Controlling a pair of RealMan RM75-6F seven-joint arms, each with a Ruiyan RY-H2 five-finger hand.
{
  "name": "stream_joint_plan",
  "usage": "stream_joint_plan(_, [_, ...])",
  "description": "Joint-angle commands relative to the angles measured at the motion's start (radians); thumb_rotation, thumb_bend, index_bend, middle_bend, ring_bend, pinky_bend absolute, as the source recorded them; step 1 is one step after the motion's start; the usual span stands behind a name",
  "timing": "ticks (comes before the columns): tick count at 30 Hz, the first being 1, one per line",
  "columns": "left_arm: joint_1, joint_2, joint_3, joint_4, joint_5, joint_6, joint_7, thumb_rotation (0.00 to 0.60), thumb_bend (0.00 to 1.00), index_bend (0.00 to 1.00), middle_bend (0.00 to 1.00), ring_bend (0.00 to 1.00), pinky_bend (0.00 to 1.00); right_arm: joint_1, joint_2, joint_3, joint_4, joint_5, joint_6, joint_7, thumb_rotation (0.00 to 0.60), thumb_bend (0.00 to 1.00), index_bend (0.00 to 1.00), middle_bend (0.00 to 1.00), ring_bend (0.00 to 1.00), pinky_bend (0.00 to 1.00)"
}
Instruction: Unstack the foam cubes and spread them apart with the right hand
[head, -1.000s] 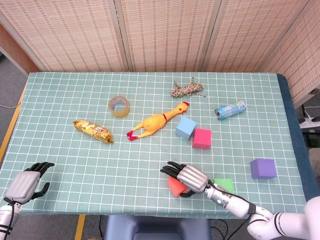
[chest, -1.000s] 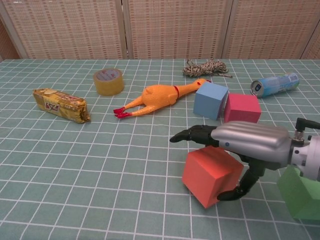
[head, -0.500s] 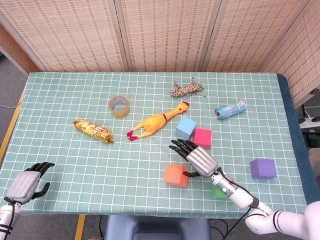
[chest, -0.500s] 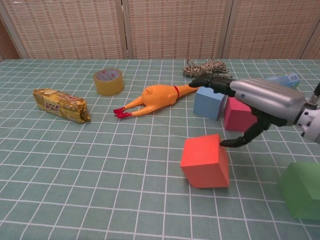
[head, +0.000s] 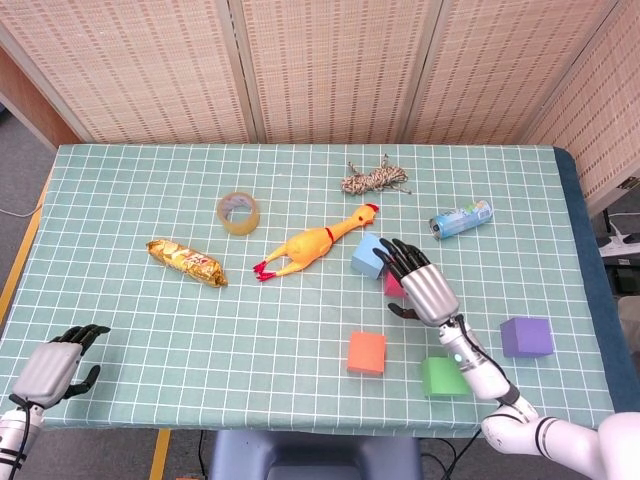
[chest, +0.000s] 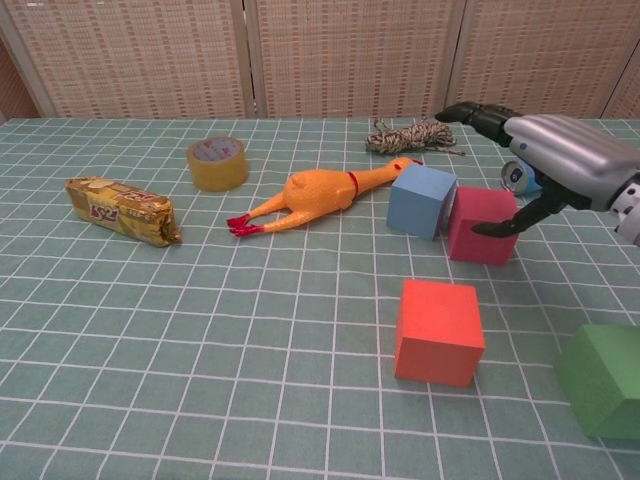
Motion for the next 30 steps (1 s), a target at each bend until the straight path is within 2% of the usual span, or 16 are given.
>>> stream_joint_plan(1, [0.0, 0.0, 0.0, 0.0, 0.0, 0.001, -0.001, 0.6, 0.47, 0.2, 0.2, 0.19, 0.39, -0.008, -0.003, 0.014, 0.01, 0.039, -0.021, -0.039, 0.6, 0.06, 0.0, 0.0, 0.0, 0.15])
stream_joint_plan(11, [0.0, 0.0, 0.0, 0.001, 0.0, -0.001, -0.003, 0.6, 0.47, 0.2, 0.2, 0.19, 0.39, -0.014, 0.015, 0.061, -0.041, 0.216, -0.159, -0.164, 0.6, 0.06, 0.0, 0.0, 0.0, 0.15])
stream_joint_plan(19, [0.0, 0.002, 0.001, 0.0, 0.003, 0.001, -0.007, 0.6, 0.47, 0.21, 0.2, 0.19, 0.39, 0.003, -0.017, 0.082, 0.012, 0.271, -0.215, -0.171, 0.6, 0.06, 0.0, 0.0, 0.0, 0.17])
stream_joint_plan(23, [-0.001, 0.002, 0.001, 0.001, 0.003, -0.001, -0.008, 0.6, 0.47, 0.2, 0.2, 0.19, 0.39, 0.011, -0.04, 0.086, 0.049, 0.267, -0.219, -0.147, 0.6, 0.06, 0.0, 0.06, 0.03, 0.26])
stream_joint_plan(30, [0.0, 0.001, 0.001, 0.001, 0.004, 0.001, -0.008, 0.6, 0.47, 0.21, 0.2, 0.19, 0.39, 0.014, -0.064, 0.076, 0.084, 0.259, -0.226, -0.129, 0.6, 0.06, 0.03, 0.17, 0.11, 0.34])
